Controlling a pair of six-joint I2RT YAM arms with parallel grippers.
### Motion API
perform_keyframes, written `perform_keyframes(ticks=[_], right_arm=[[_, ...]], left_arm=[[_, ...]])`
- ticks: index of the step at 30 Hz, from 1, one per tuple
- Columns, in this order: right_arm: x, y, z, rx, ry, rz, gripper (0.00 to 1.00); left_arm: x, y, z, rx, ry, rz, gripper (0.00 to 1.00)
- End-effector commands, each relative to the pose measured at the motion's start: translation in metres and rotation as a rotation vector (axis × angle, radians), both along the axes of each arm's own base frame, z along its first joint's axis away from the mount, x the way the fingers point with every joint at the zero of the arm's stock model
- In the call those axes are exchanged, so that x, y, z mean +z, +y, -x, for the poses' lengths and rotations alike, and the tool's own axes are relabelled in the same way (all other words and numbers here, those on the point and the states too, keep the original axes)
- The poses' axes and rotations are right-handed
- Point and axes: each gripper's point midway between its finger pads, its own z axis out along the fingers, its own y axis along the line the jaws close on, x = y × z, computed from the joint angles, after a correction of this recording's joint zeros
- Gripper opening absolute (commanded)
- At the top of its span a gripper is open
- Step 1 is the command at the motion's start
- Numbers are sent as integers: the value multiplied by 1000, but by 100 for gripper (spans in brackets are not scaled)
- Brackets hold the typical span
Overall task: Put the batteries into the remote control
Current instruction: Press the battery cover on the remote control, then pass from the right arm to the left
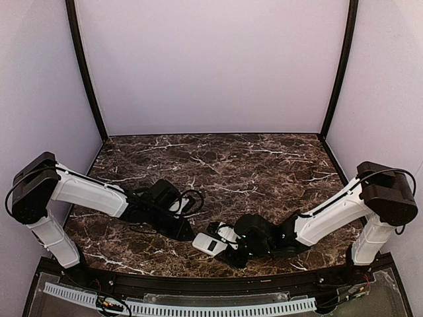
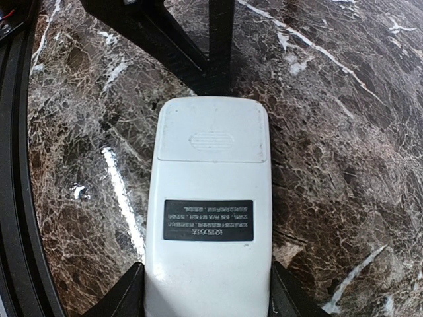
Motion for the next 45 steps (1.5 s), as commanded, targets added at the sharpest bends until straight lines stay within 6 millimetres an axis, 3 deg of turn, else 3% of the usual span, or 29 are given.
perform_keyframes(ticks=[1, 12, 17, 19, 22, 27, 29, 33, 38, 45], right_arm=[[-15, -13, 3, -8, 23, 77, 0], [-11, -10, 4, 9, 18, 60, 0], [-6, -14, 12, 51, 38, 50, 0], [1, -14, 13, 69, 64, 31, 0], [19, -13, 14, 92, 103, -19, 0], [63, -12, 5, 129, 167, -129, 0], [77, -14, 2, 152, 200, -158, 0], [108, -16, 4, 234, 267, -242, 0], [125, -12, 23, 353, 352, -269, 0], [138, -10, 25, 386, 385, -302, 0]], left_arm=[[-32, 29, 31, -34, 89, -144, 20], [-42, 36, 35, -46, 78, -251, 18], [-29, 64, 2, 44, 17, -284, 33], [-9, 72, -19, 69, -64, -267, 41], [37, 75, -49, 82, -262, -220, 51], [107, 71, -68, -34, -598, -139, 61], [144, 65, -63, -109, -743, -49, 61], [184, 46, -21, -417, -991, 36, 62], [185, 27, 13, -723, -1150, -53, 65], [159, -2, 46, -1020, -1185, -190, 59]])
